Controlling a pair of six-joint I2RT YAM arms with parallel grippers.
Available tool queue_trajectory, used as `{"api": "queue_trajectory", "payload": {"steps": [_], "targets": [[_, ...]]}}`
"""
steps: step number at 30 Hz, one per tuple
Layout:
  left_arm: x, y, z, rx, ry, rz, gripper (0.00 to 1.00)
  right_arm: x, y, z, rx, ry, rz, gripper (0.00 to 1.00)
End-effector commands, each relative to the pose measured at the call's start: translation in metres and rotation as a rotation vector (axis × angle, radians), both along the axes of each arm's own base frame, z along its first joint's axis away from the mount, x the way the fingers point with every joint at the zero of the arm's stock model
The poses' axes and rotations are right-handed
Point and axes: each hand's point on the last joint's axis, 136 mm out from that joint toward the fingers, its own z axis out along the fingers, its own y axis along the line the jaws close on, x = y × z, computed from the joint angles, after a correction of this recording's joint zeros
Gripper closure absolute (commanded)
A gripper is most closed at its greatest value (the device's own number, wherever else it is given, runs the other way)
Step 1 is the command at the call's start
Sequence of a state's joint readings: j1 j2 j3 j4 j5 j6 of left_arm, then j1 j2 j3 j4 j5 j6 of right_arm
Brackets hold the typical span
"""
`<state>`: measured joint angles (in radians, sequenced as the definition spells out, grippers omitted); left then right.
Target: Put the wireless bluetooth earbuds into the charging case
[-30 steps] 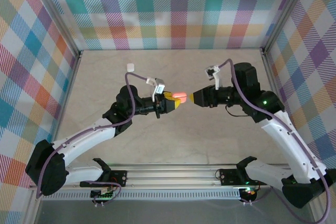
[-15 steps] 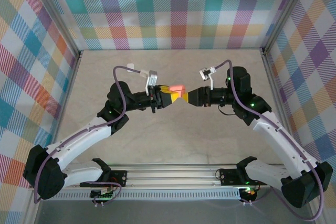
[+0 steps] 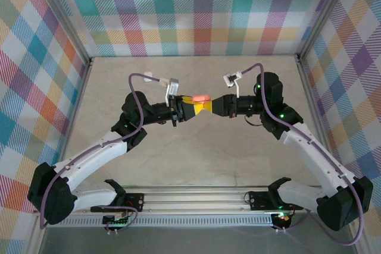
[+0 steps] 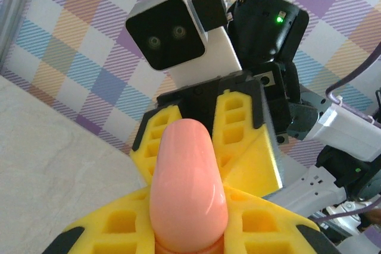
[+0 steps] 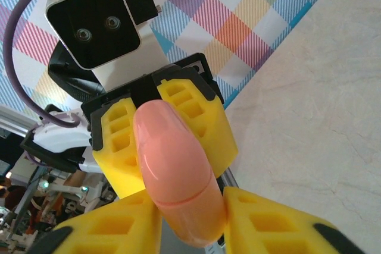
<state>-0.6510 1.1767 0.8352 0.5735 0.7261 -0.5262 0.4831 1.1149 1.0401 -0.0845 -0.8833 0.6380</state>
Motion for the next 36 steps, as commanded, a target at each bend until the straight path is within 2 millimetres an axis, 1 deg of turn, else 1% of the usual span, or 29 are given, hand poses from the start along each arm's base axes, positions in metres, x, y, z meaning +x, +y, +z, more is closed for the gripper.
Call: {"api": "queue_trajectory", "payload": {"steps": [1, 5, 7, 9, 11, 12, 13, 14, 17, 19, 21, 22, 24, 27, 31, 33, 36], "targets": [[-0.004, 0.000, 0.022, -0.052, -0.053, -0.033, 1.00, -0.001, 0.003, 0.003, 0.035, 0.002, 0.036, 0.79], [-0.002, -0.001, 0.021, -0.049, -0.047, -0.030, 1.00, -0.002, 0.004, 0.002, 0.038, 0.012, 0.049, 0.94], [0.000, -0.002, 0.020, -0.046, -0.044, -0.024, 0.88, -0.001, 0.004, 0.002, 0.032, 0.009, 0.039, 0.99], [0.001, -0.001, 0.019, -0.040, -0.040, -0.010, 0.68, 0.001, 0.002, 0.000, 0.022, 0.001, 0.014, 1.00], [0.004, 0.003, 0.018, -0.028, -0.039, 0.027, 0.53, 0.004, 0.000, -0.001, 0.016, -0.014, -0.014, 1.00], [0.004, 0.005, 0.017, -0.019, -0.044, 0.045, 0.35, 0.006, -0.001, -0.003, 0.006, -0.018, -0.035, 1.00], [0.005, 0.009, 0.017, -0.008, -0.050, 0.070, 0.04, 0.009, -0.002, -0.004, -0.005, -0.020, -0.058, 1.00], [0.006, 0.014, 0.017, 0.002, -0.057, 0.097, 0.00, 0.010, -0.004, -0.006, -0.015, -0.022, -0.075, 1.00], [0.010, 0.030, 0.014, 0.047, -0.053, 0.190, 0.00, 0.018, -0.008, -0.013, -0.054, -0.017, -0.132, 1.00], [0.015, 0.044, 0.009, 0.088, -0.042, 0.277, 0.00, 0.023, -0.010, -0.017, -0.079, -0.002, -0.163, 1.00], [0.027, 0.066, -0.003, 0.163, -0.020, 0.423, 0.00, 0.032, -0.014, -0.026, -0.121, 0.023, -0.213, 1.00], [0.033, 0.078, -0.014, 0.218, 0.005, 0.502, 0.00, 0.036, -0.015, -0.031, -0.142, 0.034, -0.233, 1.00], [0.045, 0.110, -0.038, 0.357, 0.055, 0.679, 0.00, 0.046, -0.018, -0.045, -0.200, 0.069, -0.274, 1.00], [0.047, 0.143, -0.067, 0.512, 0.106, 0.808, 0.00, 0.065, -0.019, -0.066, -0.281, 0.132, -0.305, 0.99], [0.044, 0.170, -0.089, 0.628, 0.164, 0.910, 0.00, 0.096, -0.012, -0.100, -0.351, 0.232, -0.308, 0.98], [0.043, 0.178, -0.099, 0.677, 0.188, 0.936, 0.00, 0.115, -0.005, -0.117, -0.365, 0.273, -0.289, 0.98], [0.043, 0.187, -0.115, 0.750, 0.246, 0.966, 0.00, 0.147, 0.005, -0.153, -0.417, 0.344, -0.251, 0.98]]}}
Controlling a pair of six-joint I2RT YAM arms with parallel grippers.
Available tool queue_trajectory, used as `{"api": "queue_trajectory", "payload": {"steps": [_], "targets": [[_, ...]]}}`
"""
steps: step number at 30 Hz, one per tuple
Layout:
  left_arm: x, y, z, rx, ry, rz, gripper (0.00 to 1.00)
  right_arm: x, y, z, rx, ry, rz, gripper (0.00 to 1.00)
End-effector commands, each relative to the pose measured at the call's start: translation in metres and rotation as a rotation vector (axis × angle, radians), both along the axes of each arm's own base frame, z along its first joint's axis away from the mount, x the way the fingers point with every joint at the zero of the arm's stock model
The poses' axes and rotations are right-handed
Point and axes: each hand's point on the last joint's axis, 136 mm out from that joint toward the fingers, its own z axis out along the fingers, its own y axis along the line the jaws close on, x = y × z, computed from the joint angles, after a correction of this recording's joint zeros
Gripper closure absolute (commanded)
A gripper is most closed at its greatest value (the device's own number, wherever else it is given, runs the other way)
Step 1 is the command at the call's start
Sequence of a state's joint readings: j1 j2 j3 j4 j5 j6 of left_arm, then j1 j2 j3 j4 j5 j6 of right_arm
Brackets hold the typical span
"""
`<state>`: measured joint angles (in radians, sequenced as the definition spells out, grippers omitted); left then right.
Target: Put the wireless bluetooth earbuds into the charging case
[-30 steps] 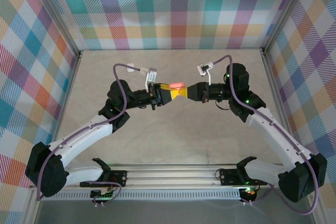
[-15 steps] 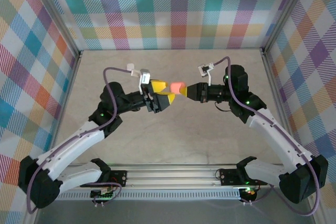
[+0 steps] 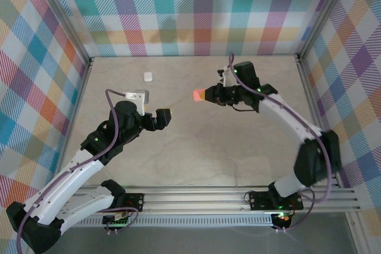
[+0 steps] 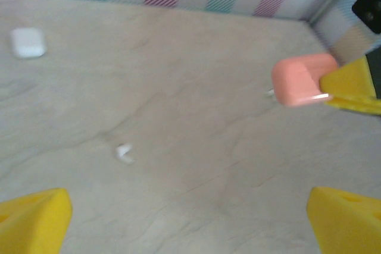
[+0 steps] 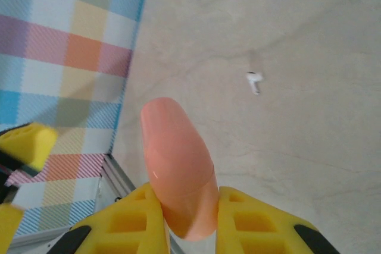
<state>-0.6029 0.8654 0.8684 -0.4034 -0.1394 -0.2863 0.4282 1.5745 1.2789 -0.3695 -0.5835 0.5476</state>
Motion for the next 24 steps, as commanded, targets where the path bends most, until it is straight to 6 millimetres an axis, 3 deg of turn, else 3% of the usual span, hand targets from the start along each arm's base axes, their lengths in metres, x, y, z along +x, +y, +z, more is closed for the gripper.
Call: {"api": "queue_trajectory", "payload": {"steps": [1, 4, 7, 13, 19, 24], "targets": [[0.000, 0.035, -0.020, 0.120, 0.106, 0.149, 0.00, 0.030, 0.006, -0.033, -0.046, 0.075, 0.040, 0.97], [0.005, 0.056, -0.038, 0.097, 0.251, 0.279, 0.00, 0.061, 0.012, -0.072, -0.055, 0.172, 0.062, 0.97], [0.010, 0.056, -0.055, 0.084, 0.342, 0.271, 0.00, 0.089, 0.013, -0.104, -0.056, 0.243, 0.053, 0.96], [0.025, 0.054, -0.070, 0.093, 0.362, 0.262, 0.00, 0.130, 0.003, -0.147, -0.090, 0.303, 0.015, 0.94], [0.040, 0.053, -0.085, 0.100, 0.415, 0.257, 0.00, 0.138, -0.007, -0.172, -0.162, 0.341, 0.015, 0.90], [0.055, 0.053, -0.090, 0.099, 0.442, 0.272, 0.00, 0.138, -0.015, -0.176, -0.220, 0.328, -0.002, 0.62]]}}
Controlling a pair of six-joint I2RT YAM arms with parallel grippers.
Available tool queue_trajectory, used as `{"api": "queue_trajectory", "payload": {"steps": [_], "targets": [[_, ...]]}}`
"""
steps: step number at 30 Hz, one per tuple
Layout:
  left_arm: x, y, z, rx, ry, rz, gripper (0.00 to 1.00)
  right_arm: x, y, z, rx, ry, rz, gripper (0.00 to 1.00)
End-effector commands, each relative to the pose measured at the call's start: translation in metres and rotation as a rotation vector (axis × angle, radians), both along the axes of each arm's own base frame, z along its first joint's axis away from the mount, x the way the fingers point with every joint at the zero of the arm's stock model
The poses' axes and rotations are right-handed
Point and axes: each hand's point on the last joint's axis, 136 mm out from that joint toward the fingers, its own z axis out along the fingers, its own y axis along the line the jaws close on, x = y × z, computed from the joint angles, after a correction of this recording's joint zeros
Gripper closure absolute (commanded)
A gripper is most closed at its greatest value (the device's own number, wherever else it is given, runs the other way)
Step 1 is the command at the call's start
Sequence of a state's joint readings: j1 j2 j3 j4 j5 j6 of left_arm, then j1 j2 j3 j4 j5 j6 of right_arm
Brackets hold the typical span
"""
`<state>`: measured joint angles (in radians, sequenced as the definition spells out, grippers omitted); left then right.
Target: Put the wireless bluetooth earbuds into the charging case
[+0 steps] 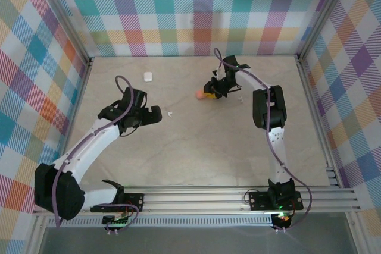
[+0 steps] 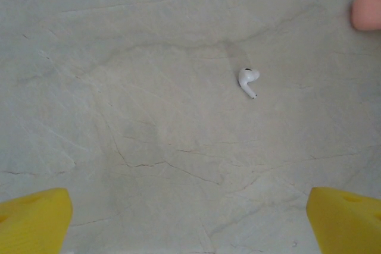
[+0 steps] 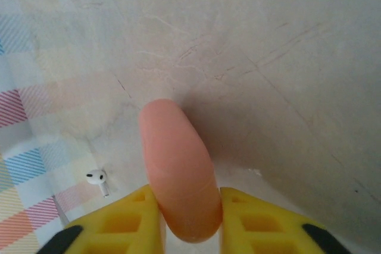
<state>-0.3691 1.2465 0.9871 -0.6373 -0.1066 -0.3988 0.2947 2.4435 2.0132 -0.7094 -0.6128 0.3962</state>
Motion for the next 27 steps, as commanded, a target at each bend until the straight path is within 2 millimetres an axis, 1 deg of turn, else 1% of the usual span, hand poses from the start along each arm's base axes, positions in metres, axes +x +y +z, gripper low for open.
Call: {"api": "queue_trajectory", "payload": {"steps": [1, 3, 6, 9, 12, 14, 17, 18, 20, 21, 24, 27], "targets": [[0.018, -0.004, 0.015, -0.030, -0.034, -0.001, 0.00, -0.005, -0.005, 0.004, -0.050, -0.010, 0.027, 0.59], [0.024, -0.004, 0.015, -0.025, -0.028, 0.003, 0.00, -0.004, -0.006, 0.008, -0.056, -0.019, 0.028, 0.54], [0.034, -0.001, 0.013, 0.003, -0.019, 0.022, 0.00, -0.005, -0.009, 0.017, -0.075, -0.043, 0.035, 0.52], [0.054, 0.005, 0.016, 0.058, -0.022, 0.055, 0.00, -0.005, -0.014, 0.032, -0.103, -0.082, 0.040, 0.51], [0.088, 0.012, 0.014, 0.098, 0.010, 0.100, 0.00, -0.007, -0.019, 0.051, -0.126, -0.128, 0.042, 0.50], [0.115, 0.009, 0.010, 0.084, 0.035, 0.109, 0.00, -0.011, -0.022, 0.064, -0.132, -0.160, 0.044, 0.49], [0.157, 0.003, -0.006, 0.081, 0.057, 0.137, 0.01, -0.019, -0.026, 0.078, -0.126, -0.193, 0.028, 0.49], [0.170, 0.002, -0.009, 0.087, 0.057, 0.149, 0.03, -0.021, -0.026, 0.083, -0.112, -0.203, 0.017, 0.49], [0.199, 0.004, -0.023, 0.126, 0.074, 0.175, 0.08, -0.030, -0.024, 0.095, -0.069, -0.224, -0.003, 0.49], [0.212, 0.007, -0.029, 0.149, 0.078, 0.190, 0.10, -0.033, -0.025, 0.098, -0.058, -0.230, -0.012, 0.49], [0.242, 0.019, -0.047, 0.177, 0.100, 0.239, 0.19, -0.044, -0.029, 0.107, -0.047, -0.253, -0.033, 0.49], [0.262, 0.033, -0.061, 0.165, 0.116, 0.279, 0.27, -0.055, -0.035, 0.112, -0.058, -0.273, -0.040, 0.49]]}}
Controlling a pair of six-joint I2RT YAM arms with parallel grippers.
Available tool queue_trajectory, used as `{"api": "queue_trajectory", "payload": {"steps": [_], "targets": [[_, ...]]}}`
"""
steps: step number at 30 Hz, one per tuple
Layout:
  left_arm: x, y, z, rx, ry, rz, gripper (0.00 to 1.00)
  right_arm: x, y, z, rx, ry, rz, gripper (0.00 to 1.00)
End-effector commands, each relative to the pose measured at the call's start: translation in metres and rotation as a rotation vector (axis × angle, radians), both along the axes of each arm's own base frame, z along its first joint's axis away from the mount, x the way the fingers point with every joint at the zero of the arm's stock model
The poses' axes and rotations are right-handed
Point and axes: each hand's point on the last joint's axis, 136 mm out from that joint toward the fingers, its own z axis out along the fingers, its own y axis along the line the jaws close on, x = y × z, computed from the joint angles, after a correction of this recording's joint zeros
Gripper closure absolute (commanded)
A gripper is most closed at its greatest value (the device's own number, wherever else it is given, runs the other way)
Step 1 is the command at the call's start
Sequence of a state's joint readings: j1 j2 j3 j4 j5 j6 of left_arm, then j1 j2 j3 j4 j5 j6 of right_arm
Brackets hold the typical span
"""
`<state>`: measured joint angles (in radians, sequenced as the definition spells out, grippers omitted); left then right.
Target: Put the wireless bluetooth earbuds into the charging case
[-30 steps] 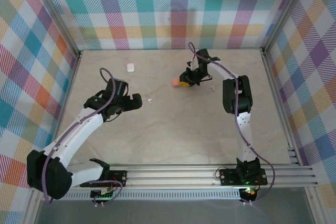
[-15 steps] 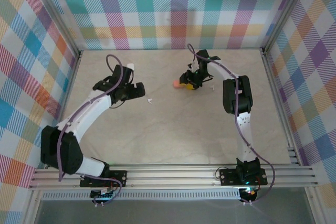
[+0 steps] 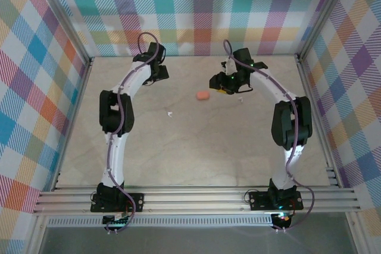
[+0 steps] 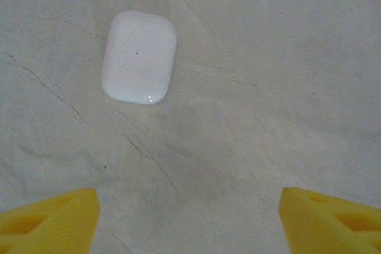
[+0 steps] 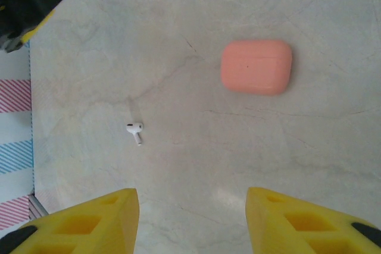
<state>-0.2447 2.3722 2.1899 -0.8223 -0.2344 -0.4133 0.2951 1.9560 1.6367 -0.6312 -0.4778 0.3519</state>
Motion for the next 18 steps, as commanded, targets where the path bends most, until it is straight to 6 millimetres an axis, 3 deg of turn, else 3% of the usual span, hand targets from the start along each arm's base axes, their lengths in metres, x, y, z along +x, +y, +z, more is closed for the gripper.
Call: {"api": "queue_trajectory", "payload": {"steps": [1, 9, 18], "targets": [[0.011, 0.038, -0.008, 0.031, 0.043, 0.089, 0.28, -0.010, -0.003, 0.005, 0.006, -0.028, -0.016, 0.49], [0.039, 0.064, -0.030, -0.037, 0.009, 0.131, 0.31, -0.026, -0.012, 0.018, 0.001, -0.071, -0.041, 0.49], [0.054, 0.047, -0.054, -0.135, 0.022, 0.035, 0.31, -0.024, -0.016, 0.037, 0.010, -0.123, -0.072, 0.49]]}}
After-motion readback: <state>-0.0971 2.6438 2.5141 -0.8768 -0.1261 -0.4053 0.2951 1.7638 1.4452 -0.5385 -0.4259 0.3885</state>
